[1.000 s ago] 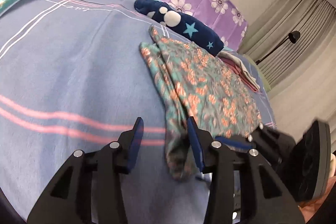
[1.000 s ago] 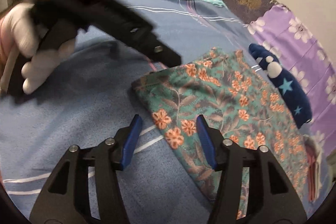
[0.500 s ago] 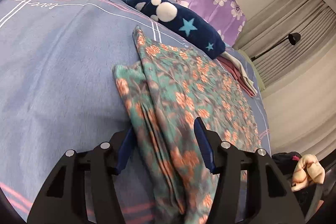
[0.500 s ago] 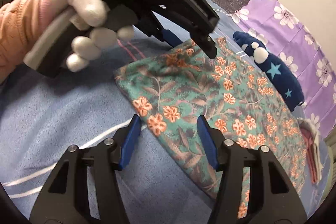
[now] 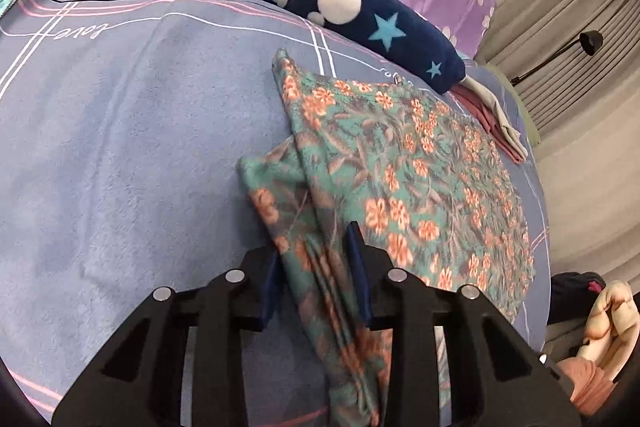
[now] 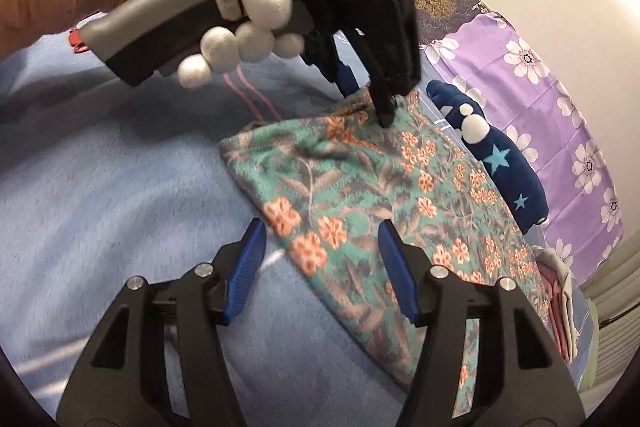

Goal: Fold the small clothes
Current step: 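Grasp the shirt edge with the right gripper and lift it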

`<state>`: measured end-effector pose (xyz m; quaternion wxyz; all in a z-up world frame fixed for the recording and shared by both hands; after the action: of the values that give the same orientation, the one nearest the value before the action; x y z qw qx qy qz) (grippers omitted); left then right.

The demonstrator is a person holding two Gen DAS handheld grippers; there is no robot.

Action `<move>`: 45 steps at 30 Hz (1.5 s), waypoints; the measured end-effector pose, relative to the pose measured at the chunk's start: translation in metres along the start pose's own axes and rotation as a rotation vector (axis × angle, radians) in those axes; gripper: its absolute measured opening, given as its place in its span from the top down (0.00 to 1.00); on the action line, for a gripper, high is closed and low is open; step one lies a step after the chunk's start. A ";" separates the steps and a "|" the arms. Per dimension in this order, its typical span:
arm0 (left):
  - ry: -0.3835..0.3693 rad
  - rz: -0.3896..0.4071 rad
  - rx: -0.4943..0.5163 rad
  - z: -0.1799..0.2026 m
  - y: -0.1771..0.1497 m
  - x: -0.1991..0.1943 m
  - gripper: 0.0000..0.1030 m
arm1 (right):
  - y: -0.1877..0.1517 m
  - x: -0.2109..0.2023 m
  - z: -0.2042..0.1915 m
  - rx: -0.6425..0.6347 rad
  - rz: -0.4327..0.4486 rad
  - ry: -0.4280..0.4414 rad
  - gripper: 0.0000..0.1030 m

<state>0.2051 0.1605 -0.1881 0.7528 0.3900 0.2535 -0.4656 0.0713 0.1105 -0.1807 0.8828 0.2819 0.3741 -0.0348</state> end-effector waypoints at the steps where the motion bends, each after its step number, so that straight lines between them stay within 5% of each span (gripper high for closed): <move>1: -0.012 0.006 -0.016 0.000 0.003 0.003 0.68 | 0.004 0.003 0.001 0.004 -0.001 -0.004 0.41; 5: -0.073 0.059 -0.054 0.000 0.015 0.013 0.69 | 0.025 0.025 0.006 0.023 0.016 -0.041 0.39; 7: -0.103 0.065 -0.096 -0.004 0.020 0.015 0.80 | 0.029 0.030 0.010 0.037 0.016 -0.049 0.42; 8: -0.105 0.061 -0.109 -0.006 0.021 0.015 0.82 | 0.030 0.032 0.010 0.040 0.018 -0.040 0.53; 9: -0.103 0.055 -0.114 -0.006 0.023 0.015 0.86 | 0.030 0.033 0.010 0.038 0.021 -0.022 0.74; 11: -0.083 0.055 -0.090 0.000 0.025 0.012 0.90 | 0.029 0.034 0.012 0.039 0.012 -0.039 0.86; 30: -0.049 0.141 0.023 0.103 0.045 -0.014 0.91 | -0.011 -0.049 0.111 0.584 0.164 0.123 0.88; 45: -0.034 0.141 0.096 0.192 0.036 0.015 0.92 | -0.080 -0.083 0.158 0.723 0.196 0.084 0.90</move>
<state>0.2479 0.0044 -0.0781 0.7685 0.4346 0.1901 -0.4295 0.0914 -0.0512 -0.0735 0.7094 0.6109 0.3449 -0.0681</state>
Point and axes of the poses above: each gripper's, at about its wrist camera, not at the fingertips, and x roughly the way its jaws point, z to its right, y to its top, the point moved 9 cm from there along x, roughly the way its jaws point, and after that the axes turned 9 degrees about -x, right-handed, at the moved point
